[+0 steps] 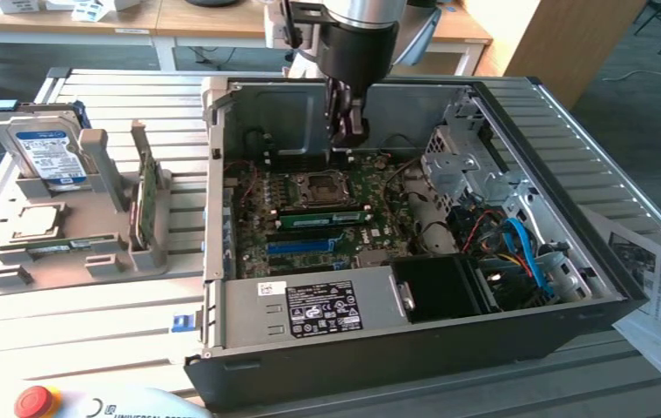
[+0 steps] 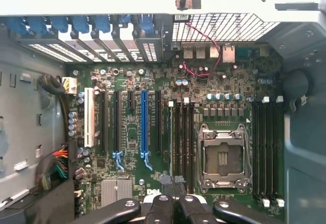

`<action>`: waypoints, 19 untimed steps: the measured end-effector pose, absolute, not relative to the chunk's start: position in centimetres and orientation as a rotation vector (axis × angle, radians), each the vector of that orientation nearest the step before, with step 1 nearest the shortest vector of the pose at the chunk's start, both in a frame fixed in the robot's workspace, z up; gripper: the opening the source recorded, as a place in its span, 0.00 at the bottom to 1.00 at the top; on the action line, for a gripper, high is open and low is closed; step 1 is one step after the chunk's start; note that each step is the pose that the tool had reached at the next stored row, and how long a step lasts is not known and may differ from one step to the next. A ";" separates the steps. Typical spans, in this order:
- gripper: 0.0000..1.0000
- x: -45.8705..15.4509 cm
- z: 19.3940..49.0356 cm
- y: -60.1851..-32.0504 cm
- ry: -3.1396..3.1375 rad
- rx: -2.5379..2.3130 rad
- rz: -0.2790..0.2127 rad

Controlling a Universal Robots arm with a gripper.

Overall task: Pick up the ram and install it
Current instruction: 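Press down the ram until it locks into place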

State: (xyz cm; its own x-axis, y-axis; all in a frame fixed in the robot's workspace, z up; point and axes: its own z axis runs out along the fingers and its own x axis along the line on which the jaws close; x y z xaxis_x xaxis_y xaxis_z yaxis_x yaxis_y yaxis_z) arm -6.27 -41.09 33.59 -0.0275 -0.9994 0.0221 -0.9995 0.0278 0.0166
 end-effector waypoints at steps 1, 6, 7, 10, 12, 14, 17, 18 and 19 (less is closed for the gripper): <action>0.10 -6.3 33.7 -41.1 -2.232 2.171 0.006; 0.10 -6.3 34.5 -41.1 -2.231 2.170 0.008; 0.10 -6.3 34.6 -41.1 -2.231 2.170 0.008; 0.10 -6.3 34.6 -41.1 -2.231 2.170 0.008; 0.10 -6.3 34.6 -41.1 -2.231 2.170 0.008; 0.10 -6.3 34.6 -41.1 -2.231 2.170 0.008; 0.10 -6.3 34.7 -41.1 -2.231 2.170 0.008; 0.10 -6.3 34.7 -41.1 -2.231 2.170 0.008; 0.10 -6.3 34.7 -41.1 -2.231 2.170 0.008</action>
